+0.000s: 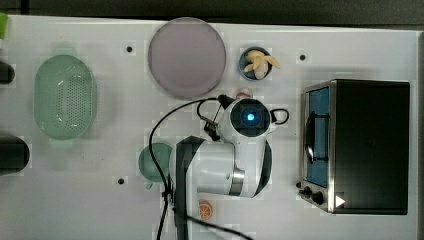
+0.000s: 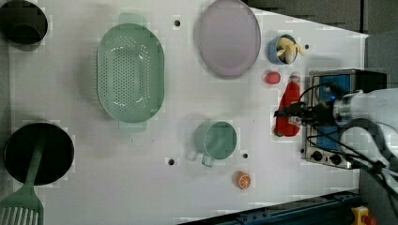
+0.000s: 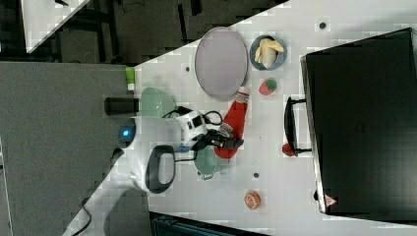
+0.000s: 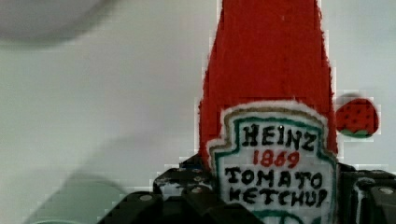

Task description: Pick ketchup from plate and place it on table.

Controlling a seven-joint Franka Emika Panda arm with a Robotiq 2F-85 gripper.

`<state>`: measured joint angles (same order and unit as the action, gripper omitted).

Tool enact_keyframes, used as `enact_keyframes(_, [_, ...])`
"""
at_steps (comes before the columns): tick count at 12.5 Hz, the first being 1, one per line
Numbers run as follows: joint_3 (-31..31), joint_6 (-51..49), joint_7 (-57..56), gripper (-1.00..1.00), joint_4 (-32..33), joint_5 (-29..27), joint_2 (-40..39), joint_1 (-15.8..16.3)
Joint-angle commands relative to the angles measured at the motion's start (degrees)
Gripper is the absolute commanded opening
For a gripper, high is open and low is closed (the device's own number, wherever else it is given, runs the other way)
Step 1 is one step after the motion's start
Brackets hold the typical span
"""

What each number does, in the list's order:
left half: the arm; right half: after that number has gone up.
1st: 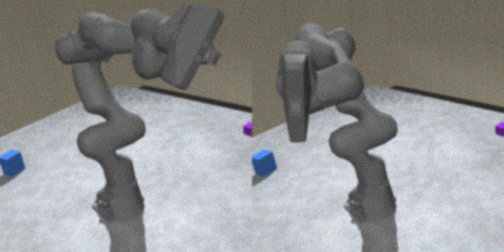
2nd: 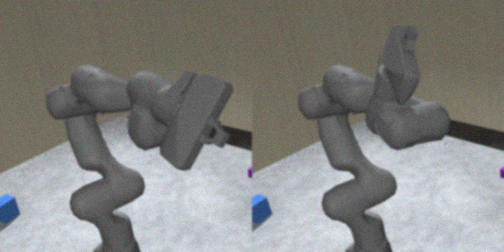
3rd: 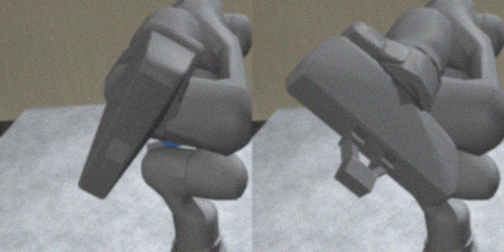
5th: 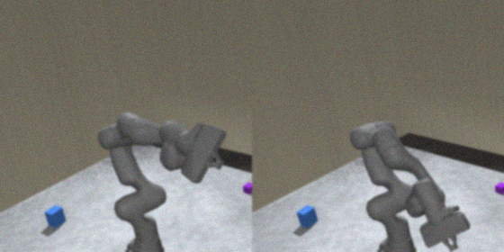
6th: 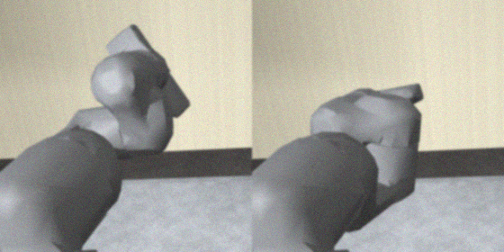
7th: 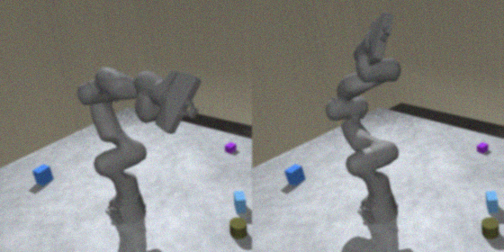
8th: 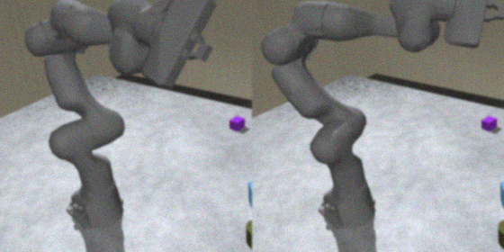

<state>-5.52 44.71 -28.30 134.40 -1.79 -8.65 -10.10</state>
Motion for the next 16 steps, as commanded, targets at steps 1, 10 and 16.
enact_keyframes(1, [-0.4,5.5,2.7,0.27,0.0,-0.2,-1.2,0.2])
enact_keyframes(10, [-0.7,10.5,2.6,1.0,-0.4,-0.3,-4.5,0.2])
enact_keyframes(16, [-1.2,-1.2,9.1,1.0,-10.8,-0.3,4.3,0.5])
